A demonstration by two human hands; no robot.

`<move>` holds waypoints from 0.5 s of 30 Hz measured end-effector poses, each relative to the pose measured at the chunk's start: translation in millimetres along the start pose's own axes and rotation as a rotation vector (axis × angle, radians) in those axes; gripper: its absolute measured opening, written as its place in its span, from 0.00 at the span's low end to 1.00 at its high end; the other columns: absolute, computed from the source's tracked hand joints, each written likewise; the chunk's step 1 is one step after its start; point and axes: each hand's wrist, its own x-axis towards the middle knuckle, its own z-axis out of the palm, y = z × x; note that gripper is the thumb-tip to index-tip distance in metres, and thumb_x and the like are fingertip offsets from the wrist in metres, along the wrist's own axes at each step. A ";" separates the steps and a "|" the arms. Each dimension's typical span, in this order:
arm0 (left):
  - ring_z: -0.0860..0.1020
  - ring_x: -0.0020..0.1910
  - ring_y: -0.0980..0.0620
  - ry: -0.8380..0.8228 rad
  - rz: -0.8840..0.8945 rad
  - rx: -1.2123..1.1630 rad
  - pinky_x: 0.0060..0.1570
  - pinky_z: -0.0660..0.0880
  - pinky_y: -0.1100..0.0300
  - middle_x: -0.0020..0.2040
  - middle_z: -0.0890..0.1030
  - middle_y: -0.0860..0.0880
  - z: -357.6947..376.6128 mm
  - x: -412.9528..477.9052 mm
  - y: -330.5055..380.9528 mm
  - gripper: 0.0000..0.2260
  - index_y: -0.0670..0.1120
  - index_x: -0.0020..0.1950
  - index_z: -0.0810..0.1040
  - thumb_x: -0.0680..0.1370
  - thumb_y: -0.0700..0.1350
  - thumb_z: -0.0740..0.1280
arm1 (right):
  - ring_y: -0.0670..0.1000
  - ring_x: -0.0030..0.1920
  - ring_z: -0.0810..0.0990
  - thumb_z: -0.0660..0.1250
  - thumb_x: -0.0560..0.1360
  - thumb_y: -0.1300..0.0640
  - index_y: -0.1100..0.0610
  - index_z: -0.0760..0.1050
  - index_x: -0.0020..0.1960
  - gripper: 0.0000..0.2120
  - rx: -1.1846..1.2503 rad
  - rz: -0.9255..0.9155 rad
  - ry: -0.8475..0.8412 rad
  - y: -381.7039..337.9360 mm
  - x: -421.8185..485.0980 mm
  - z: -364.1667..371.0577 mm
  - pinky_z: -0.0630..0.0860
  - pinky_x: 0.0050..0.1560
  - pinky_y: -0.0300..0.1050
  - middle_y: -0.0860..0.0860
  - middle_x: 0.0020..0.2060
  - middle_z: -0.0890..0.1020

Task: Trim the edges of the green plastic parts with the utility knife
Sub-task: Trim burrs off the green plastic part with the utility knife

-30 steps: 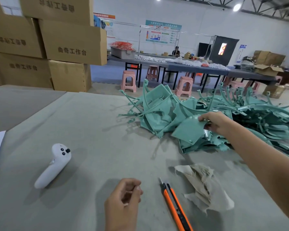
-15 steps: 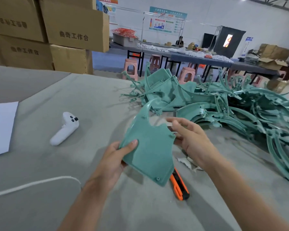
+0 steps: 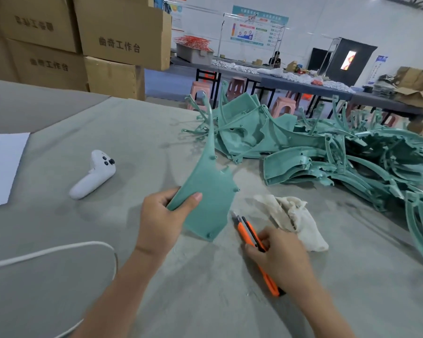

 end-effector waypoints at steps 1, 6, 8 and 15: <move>0.75 0.35 0.52 0.004 0.040 0.038 0.38 0.73 0.56 0.36 0.82 0.44 1.8 -0.6 -0.5 0.04 0.47 0.41 0.84 0.70 0.46 0.75 | 0.46 0.36 0.76 0.70 0.72 0.43 0.53 0.77 0.42 0.13 0.043 0.024 0.038 3.7 -0.4 -1.2 0.66 0.32 0.39 0.47 0.30 0.78; 0.73 0.29 0.62 0.077 0.172 0.149 0.30 0.70 0.67 0.29 0.80 0.58 8.2 -4.6 5.6 0.04 0.53 0.34 0.83 0.67 0.47 0.76 | 0.46 0.30 0.80 0.74 0.72 0.46 0.46 0.72 0.43 0.11 0.519 0.113 0.360 11.0 3.2 -24.3 0.76 0.30 0.41 0.47 0.35 0.81; 0.73 0.28 0.61 0.115 0.192 0.154 0.29 0.70 0.66 0.29 0.80 0.55 8.6 -6.3 9.5 0.03 0.52 0.34 0.82 0.65 0.47 0.75 | 0.48 0.27 0.81 0.73 0.70 0.43 0.44 0.70 0.45 0.13 0.683 0.129 0.408 9.6 2.3 -29.5 0.79 0.28 0.47 0.48 0.34 0.81; 0.75 0.26 0.61 0.112 0.086 0.245 0.28 0.72 0.66 0.31 0.83 0.57 -19.2 5.6 23.4 0.10 0.59 0.37 0.83 0.60 0.51 0.79 | 0.58 0.33 0.80 0.71 0.76 0.57 0.47 0.63 0.48 0.16 0.711 0.118 0.379 14.0 5.0 -20.2 0.77 0.34 0.56 0.54 0.36 0.82</move>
